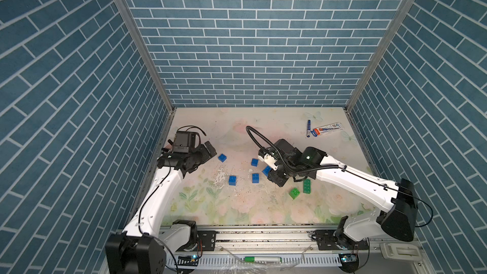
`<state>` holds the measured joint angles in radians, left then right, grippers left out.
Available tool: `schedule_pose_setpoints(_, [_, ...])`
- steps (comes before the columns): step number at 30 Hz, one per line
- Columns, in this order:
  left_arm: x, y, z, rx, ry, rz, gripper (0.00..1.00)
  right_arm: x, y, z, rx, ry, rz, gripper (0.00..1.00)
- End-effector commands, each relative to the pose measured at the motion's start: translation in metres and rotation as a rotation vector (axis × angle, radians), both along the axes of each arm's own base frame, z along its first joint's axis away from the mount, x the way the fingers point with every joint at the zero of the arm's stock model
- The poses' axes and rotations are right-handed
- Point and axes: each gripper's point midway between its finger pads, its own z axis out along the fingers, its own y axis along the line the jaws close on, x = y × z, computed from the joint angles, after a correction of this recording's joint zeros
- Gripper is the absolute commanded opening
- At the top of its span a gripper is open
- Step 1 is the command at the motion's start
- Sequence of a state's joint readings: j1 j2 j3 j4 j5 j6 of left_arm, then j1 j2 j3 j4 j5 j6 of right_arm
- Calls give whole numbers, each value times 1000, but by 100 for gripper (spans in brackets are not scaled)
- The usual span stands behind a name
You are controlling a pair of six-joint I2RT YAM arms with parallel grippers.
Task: Assemble the letter h with lego
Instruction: Assemble the lego brick with the lego brick.
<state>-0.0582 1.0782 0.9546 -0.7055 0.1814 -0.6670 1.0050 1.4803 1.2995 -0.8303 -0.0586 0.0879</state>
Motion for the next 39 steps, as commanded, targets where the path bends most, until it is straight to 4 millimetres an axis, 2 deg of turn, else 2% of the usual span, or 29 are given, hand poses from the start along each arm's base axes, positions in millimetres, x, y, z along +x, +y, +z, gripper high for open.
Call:
schedule_pose_setpoints(1, [-32, 19, -16, 42, 122, -19, 99, -3, 16, -5, -33, 24, 118, 0])
schedule_pose_setpoints(8, [-62, 33, -25, 82, 93, 53, 99, 10, 53, -18, -83, 60, 247, 0])
schedule_pose_setpoints(16, [-77, 44, 9, 158, 13, 69, 99, 24, 85, -44, -193, 87, 349, 0])
schedule_pose_setpoints(21, [-83, 53, 16, 197, -39, 113, 99, 23, 105, -53, -214, 107, 421, 0])
schedule_pose_setpoints(23, [-83, 50, 19, 185, -63, 104, 99, 21, 110, -52, -223, 110, 444, 0])
schedule_pose_setpoints(24, [-83, 49, 20, 181, -75, 103, 99, 19, 113, -65, -247, 133, 459, 0])
schedule_pose_setpoints(30, [-84, 51, 24, 185, -110, 118, 99, 17, 122, -84, -301, 156, 496, 0])
schedule_pose_setpoints(39, [-83, 51, 26, 178, -124, 120, 99, 16, 131, -92, -318, 164, 526, 0])
